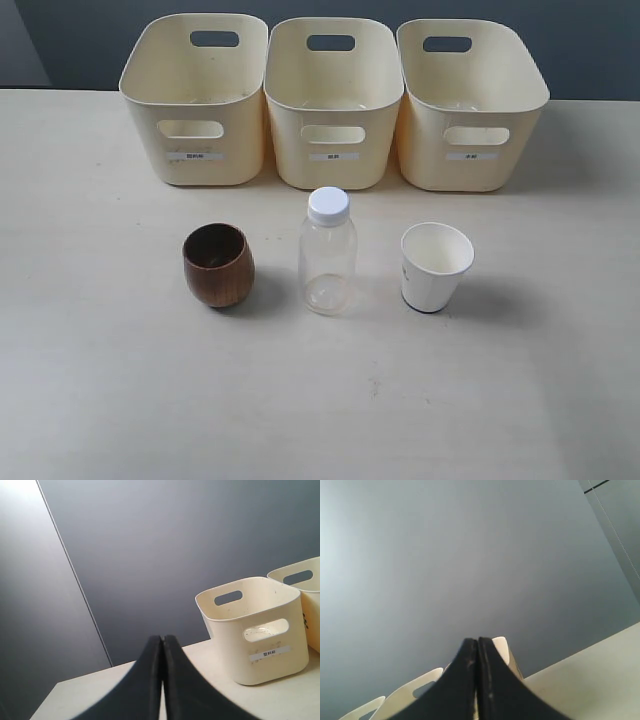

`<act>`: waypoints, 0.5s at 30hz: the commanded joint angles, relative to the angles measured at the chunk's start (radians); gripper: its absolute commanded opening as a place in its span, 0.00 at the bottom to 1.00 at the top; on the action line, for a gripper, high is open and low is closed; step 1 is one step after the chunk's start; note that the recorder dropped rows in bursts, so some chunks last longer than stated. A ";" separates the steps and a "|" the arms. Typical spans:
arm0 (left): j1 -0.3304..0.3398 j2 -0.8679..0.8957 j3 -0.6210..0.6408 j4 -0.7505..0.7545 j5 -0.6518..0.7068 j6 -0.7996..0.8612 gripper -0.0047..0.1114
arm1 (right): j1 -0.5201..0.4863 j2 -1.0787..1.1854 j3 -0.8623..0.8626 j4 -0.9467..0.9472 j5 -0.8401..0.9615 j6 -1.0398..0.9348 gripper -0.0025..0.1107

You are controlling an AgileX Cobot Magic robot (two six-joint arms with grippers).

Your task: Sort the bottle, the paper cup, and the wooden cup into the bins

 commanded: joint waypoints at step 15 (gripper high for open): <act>-0.001 -0.002 0.002 0.000 -0.006 -0.002 0.04 | -0.003 0.179 -0.302 -0.295 0.001 0.061 0.02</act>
